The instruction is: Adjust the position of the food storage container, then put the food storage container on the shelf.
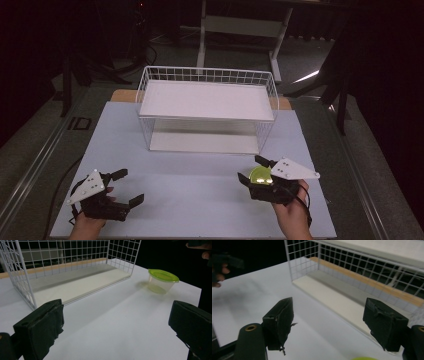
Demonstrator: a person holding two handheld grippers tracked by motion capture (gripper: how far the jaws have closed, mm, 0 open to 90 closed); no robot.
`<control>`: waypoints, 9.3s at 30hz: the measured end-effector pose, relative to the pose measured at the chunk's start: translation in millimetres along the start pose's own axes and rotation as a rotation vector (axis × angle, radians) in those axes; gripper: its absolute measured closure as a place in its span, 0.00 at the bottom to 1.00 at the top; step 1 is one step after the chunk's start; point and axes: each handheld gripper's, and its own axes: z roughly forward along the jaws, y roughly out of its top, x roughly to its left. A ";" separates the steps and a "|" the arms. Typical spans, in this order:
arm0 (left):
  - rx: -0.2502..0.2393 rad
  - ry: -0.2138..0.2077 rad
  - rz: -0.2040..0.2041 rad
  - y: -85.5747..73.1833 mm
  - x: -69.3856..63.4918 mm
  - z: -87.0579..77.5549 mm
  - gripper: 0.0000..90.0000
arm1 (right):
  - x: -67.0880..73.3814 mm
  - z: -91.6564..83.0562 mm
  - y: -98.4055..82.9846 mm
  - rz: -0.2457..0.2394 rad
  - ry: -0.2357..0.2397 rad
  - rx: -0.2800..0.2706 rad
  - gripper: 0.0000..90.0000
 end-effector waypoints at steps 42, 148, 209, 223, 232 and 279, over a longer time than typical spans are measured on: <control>0.013 -0.049 -0.011 -1.7 0.4 9.2 0.01 | -110.3 -19.8 -68.6 0.235 -0.322 0.176 0.54; 0.022 -0.039 0.019 1.1 -1.5 10.6 0.01 | -46.8 76.8 -90.6 0.241 0.054 0.445 1.00; 0.045 -0.066 0.025 0.7 -2.4 17.6 0.01 | 9.5 96.0 -69.7 0.161 0.116 0.440 0.91; 0.067 -0.112 0.054 18.2 -16.1 23.3 0.01 | 10.9 50.1 -46.8 0.149 0.102 0.288 0.34; 0.123 -0.161 0.000 34.2 -29.3 32.9 0.01 | 15.4 47.0 -36.5 0.160 0.170 0.237 0.17; 0.379 -0.103 -0.367 9.0 -26.6 118.2 0.61 | 11.0 102.9 -50.7 0.393 0.221 0.343 0.65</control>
